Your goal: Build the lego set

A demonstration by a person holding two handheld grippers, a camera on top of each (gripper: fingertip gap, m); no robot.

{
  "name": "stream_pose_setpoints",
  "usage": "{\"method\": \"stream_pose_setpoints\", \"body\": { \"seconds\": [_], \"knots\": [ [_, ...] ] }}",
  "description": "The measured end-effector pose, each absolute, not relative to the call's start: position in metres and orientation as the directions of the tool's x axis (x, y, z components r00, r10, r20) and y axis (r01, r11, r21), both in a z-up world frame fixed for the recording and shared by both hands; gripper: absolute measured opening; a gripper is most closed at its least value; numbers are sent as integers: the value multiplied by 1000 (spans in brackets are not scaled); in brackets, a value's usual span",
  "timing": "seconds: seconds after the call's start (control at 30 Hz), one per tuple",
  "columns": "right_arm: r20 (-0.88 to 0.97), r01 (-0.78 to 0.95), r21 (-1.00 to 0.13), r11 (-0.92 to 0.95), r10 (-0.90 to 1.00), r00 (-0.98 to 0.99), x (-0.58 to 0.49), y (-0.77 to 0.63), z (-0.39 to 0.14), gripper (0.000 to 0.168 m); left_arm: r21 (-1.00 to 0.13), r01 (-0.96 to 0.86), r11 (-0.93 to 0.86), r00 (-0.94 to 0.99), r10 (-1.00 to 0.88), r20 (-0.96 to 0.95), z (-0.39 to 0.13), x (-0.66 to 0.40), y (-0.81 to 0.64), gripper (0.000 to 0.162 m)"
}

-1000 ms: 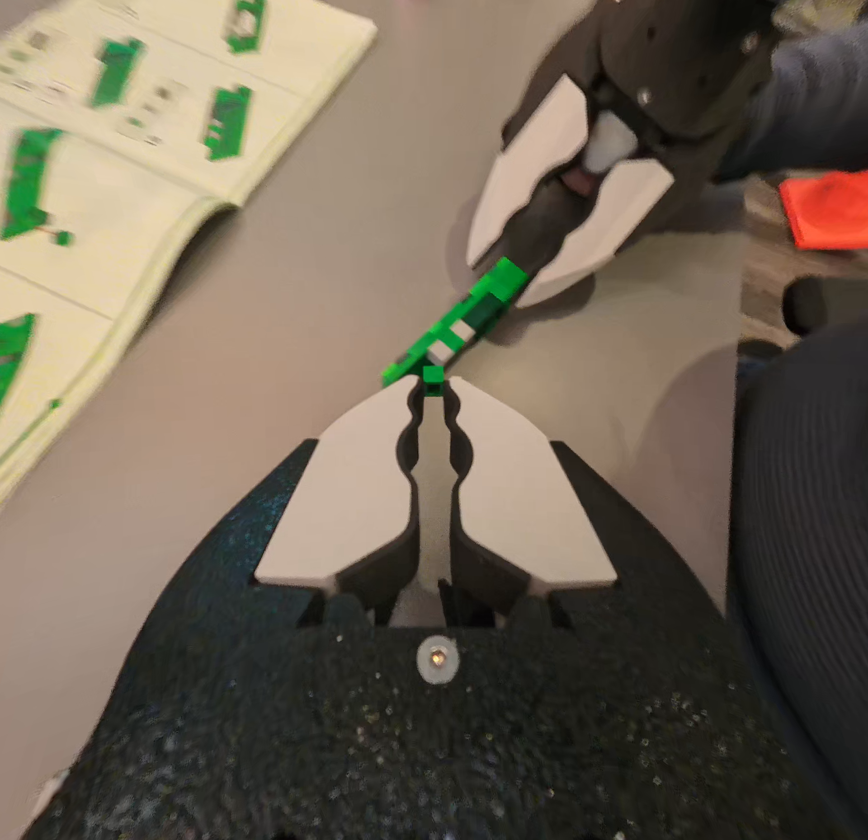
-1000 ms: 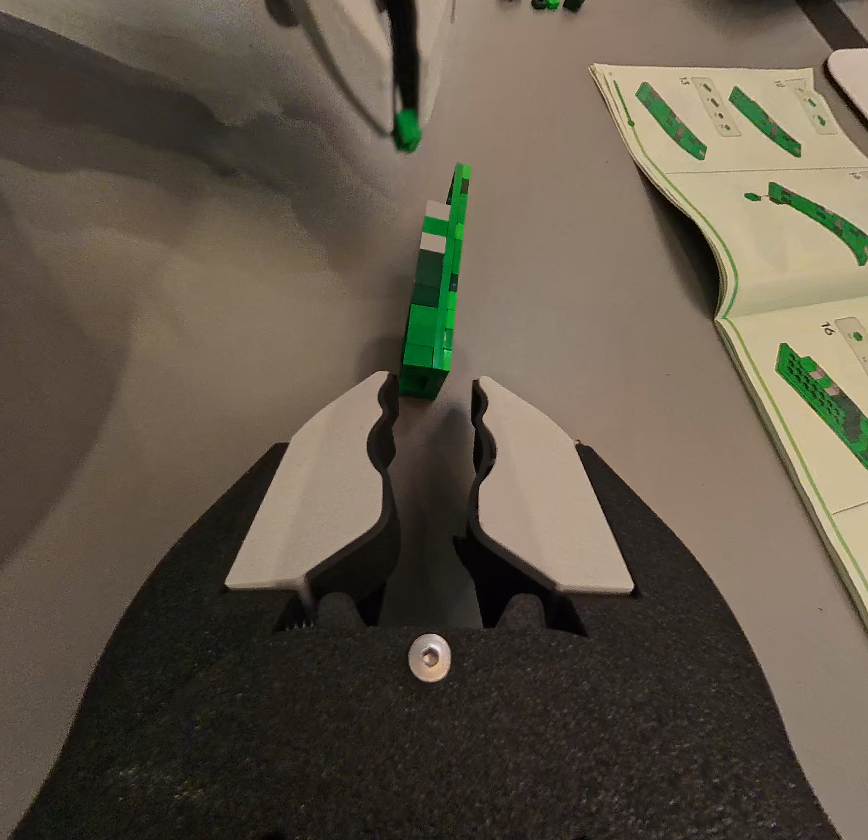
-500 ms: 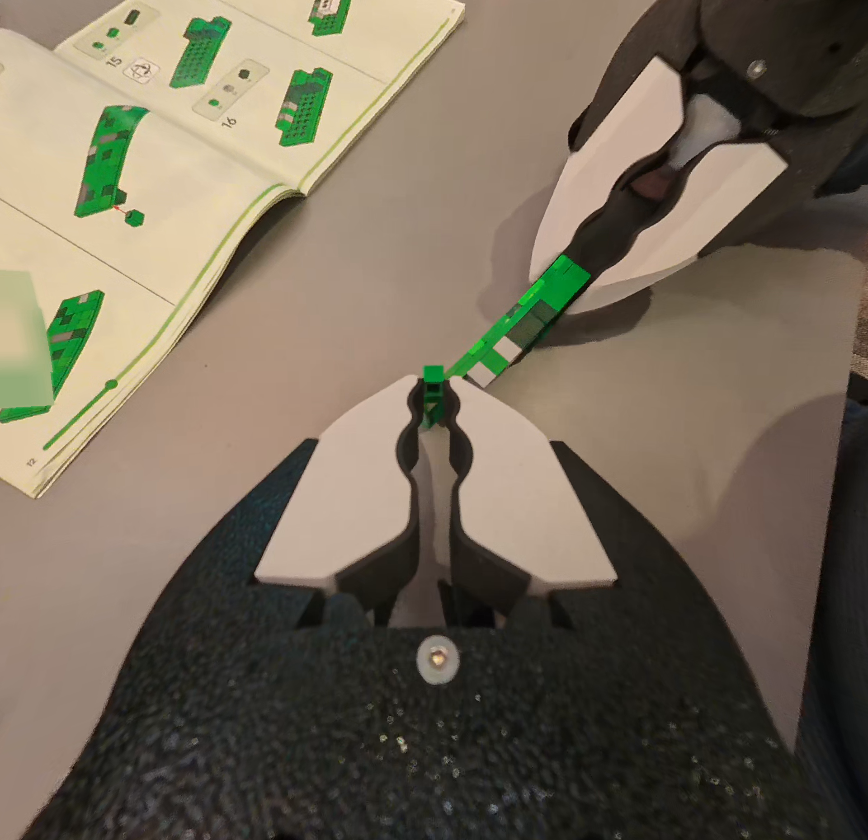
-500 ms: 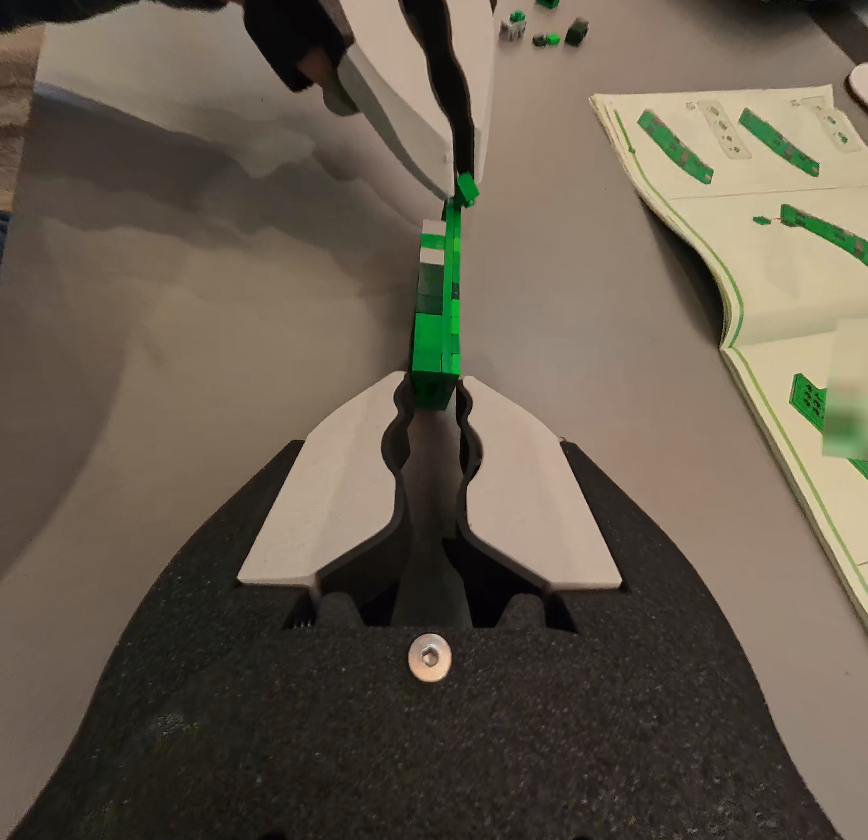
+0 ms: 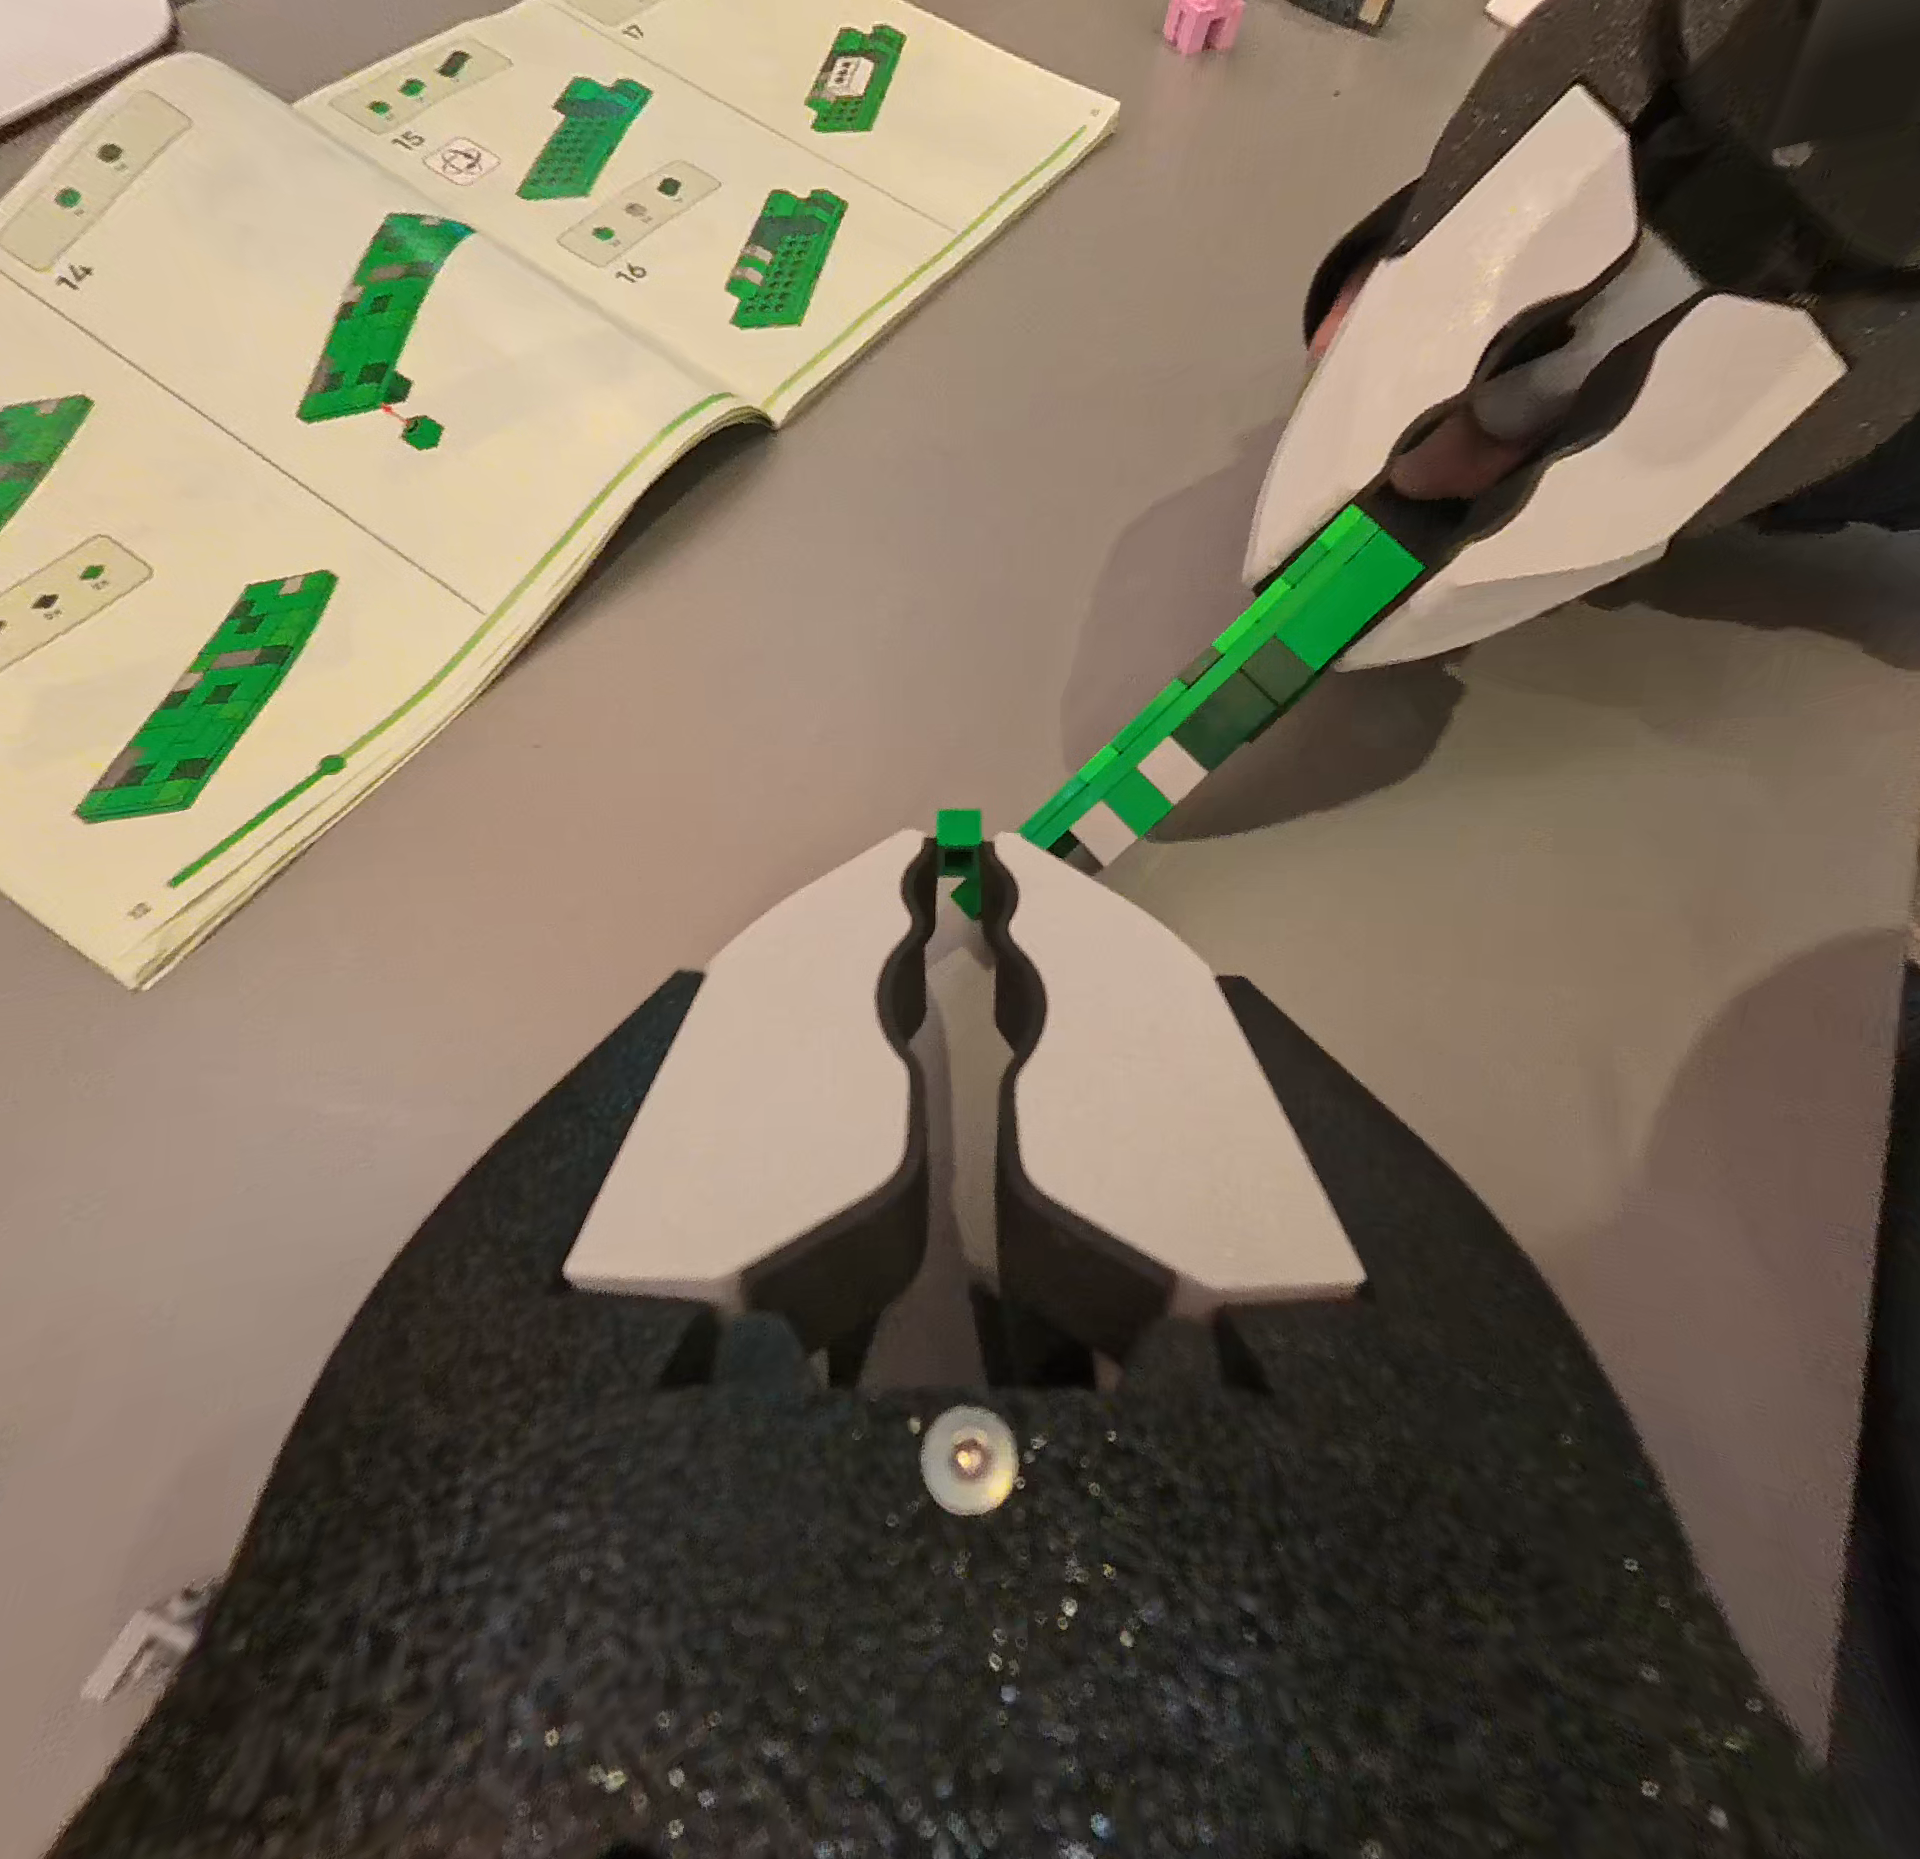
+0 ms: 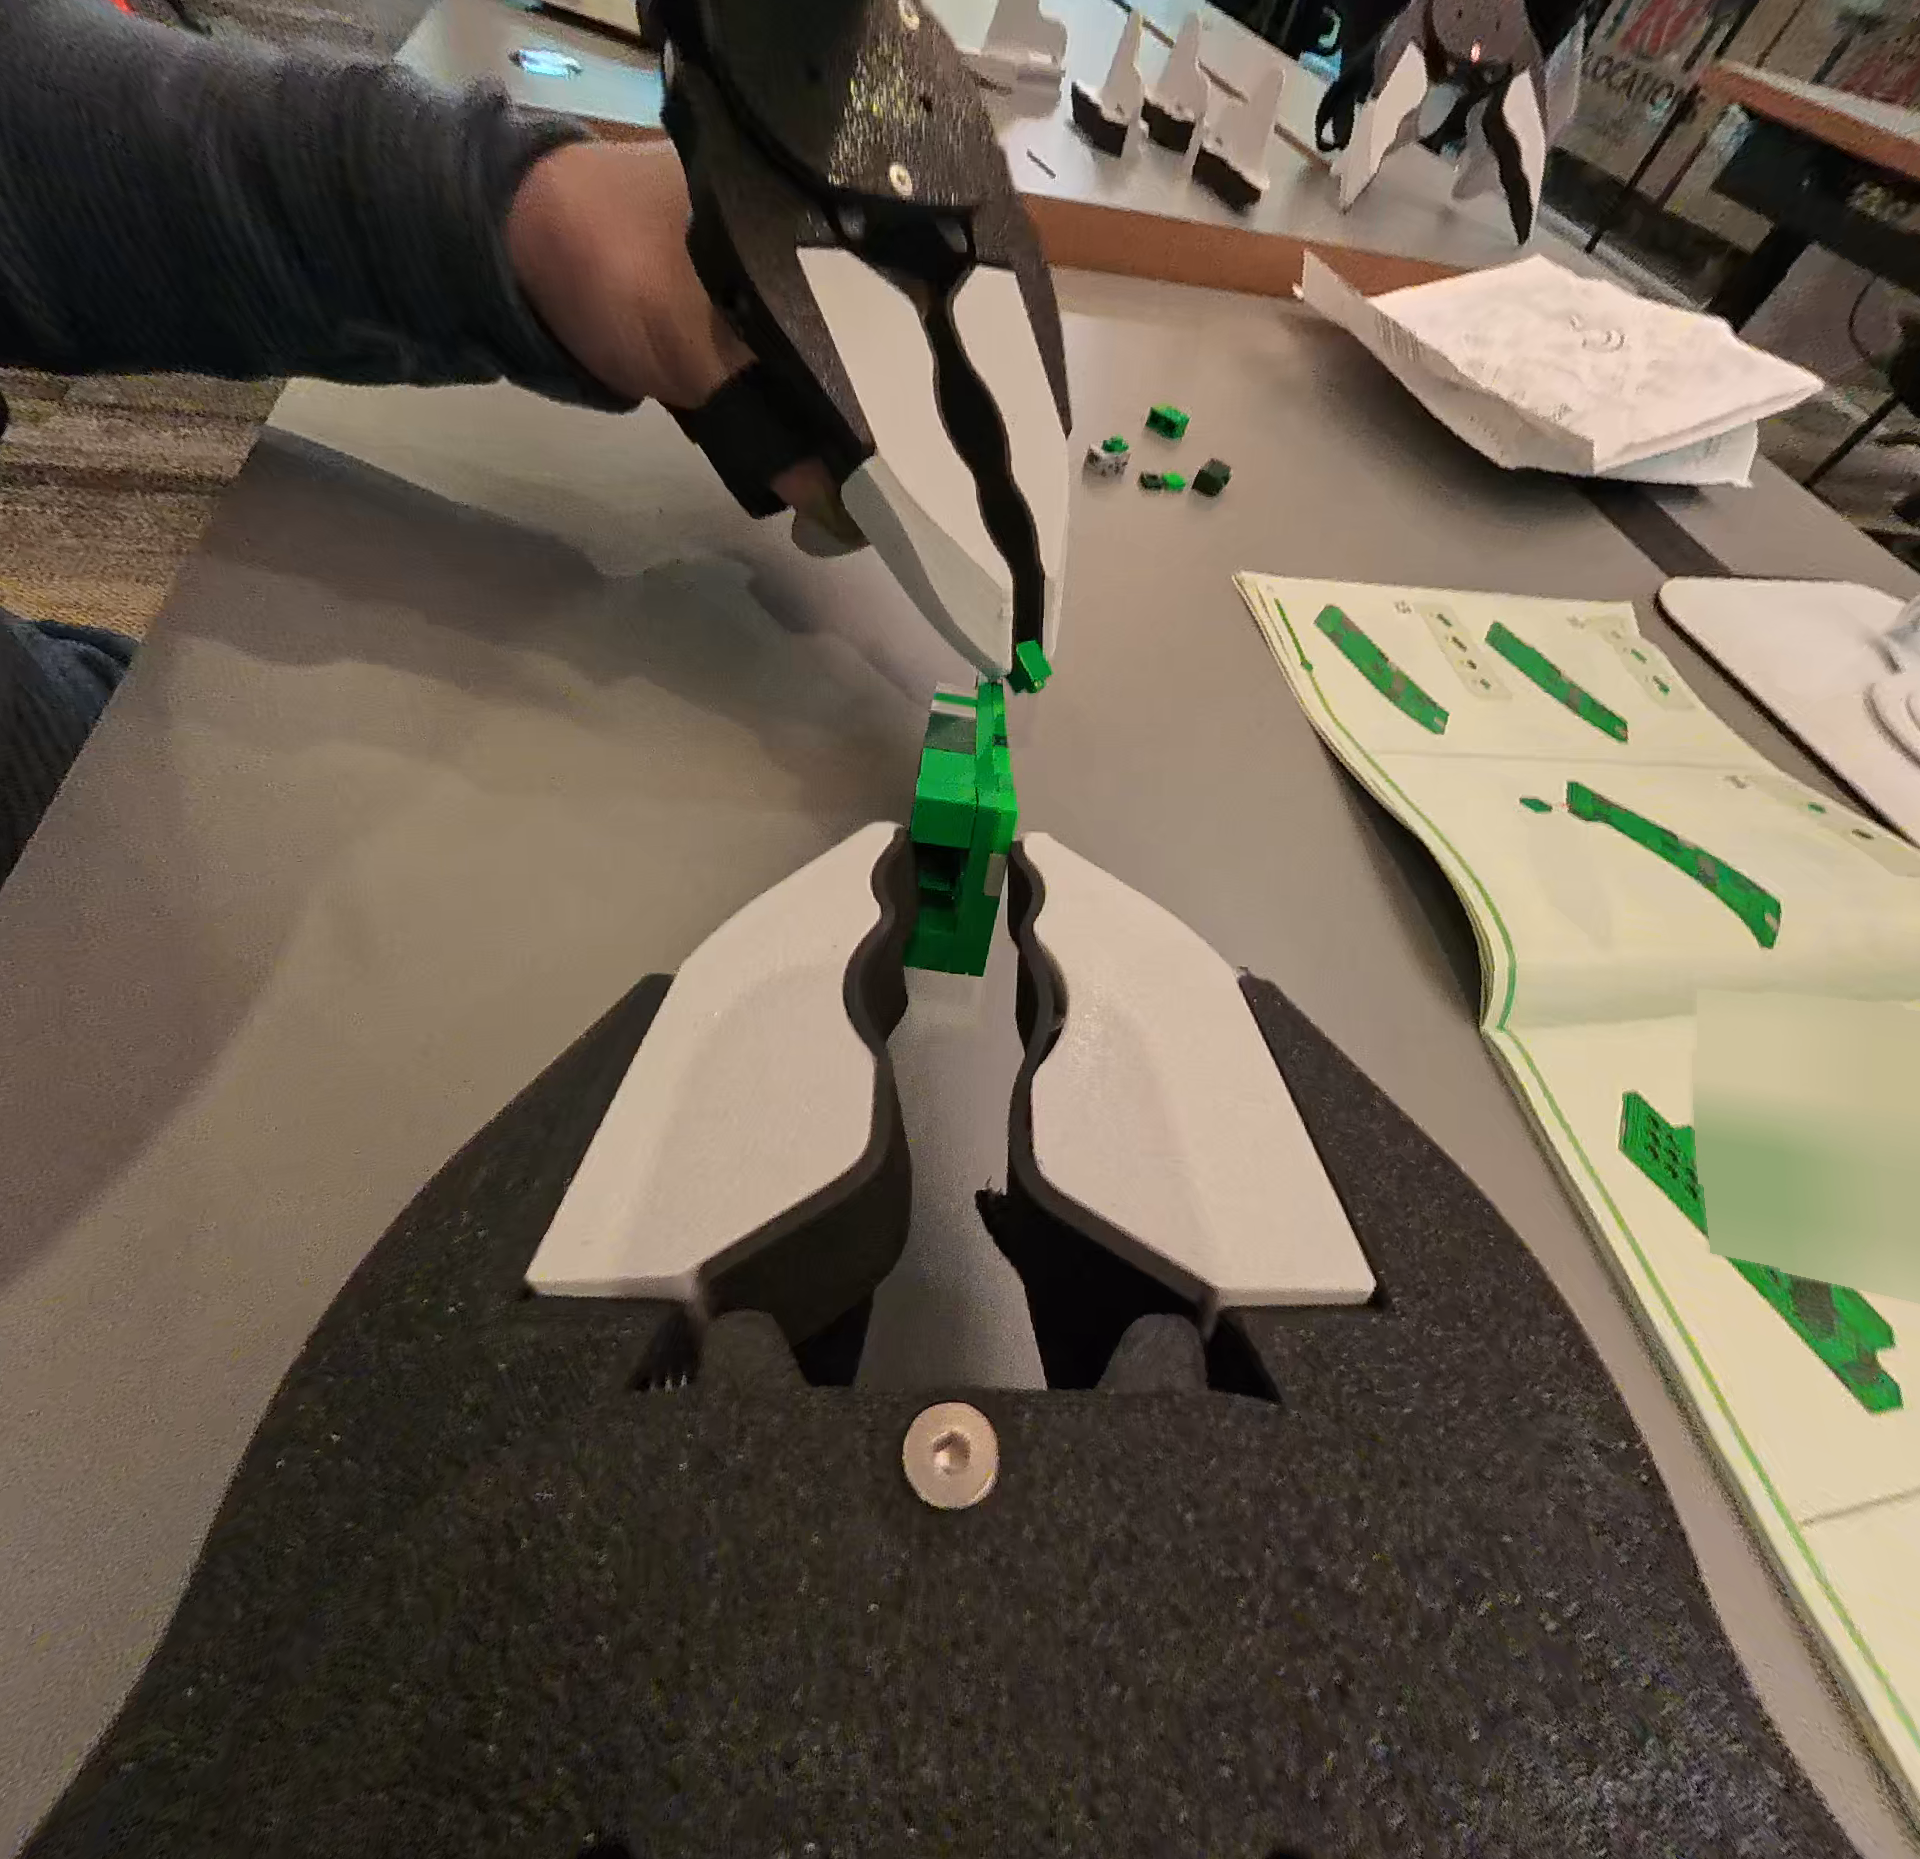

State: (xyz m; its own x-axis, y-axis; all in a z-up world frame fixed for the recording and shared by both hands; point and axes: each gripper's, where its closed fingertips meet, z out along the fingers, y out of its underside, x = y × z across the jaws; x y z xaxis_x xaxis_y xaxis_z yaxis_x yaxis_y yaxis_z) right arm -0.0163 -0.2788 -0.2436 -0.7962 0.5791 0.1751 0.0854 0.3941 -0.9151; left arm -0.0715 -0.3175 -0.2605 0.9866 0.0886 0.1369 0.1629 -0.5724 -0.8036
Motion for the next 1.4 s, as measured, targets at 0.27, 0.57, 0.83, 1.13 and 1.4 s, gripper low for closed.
{"method": "stream_pose_setpoints", "body": {
  "seconds": [0.27,0.57,0.83,1.13,1.4],
  "knots": [
    [250,99,-860,500,584,-772,-34,-284,-240,16,-868,-45,-495,999,-5,-49,-235,-69,-338,7],
    [67,314,-816,484,620,-782,-31,-267,-228,16,-831,-72,-551,997,-40,-59,-247,-62,-340,7],
    [-69,433,-522,735,470,-880,-9,-242,-219,16,-877,-101,-470,991,-129,-45,-238,-32,-308,7],
    [-55,287,-165,944,282,-958,-3,-238,-216,16,-891,-96,-443,981,-196,-8,-251,-12,-300,7],
    [-26,276,-180,944,276,-961,-10,-248,-217,16,-902,-100,-420,969,-248,8,-253,4,-292,7]
  ]
}}
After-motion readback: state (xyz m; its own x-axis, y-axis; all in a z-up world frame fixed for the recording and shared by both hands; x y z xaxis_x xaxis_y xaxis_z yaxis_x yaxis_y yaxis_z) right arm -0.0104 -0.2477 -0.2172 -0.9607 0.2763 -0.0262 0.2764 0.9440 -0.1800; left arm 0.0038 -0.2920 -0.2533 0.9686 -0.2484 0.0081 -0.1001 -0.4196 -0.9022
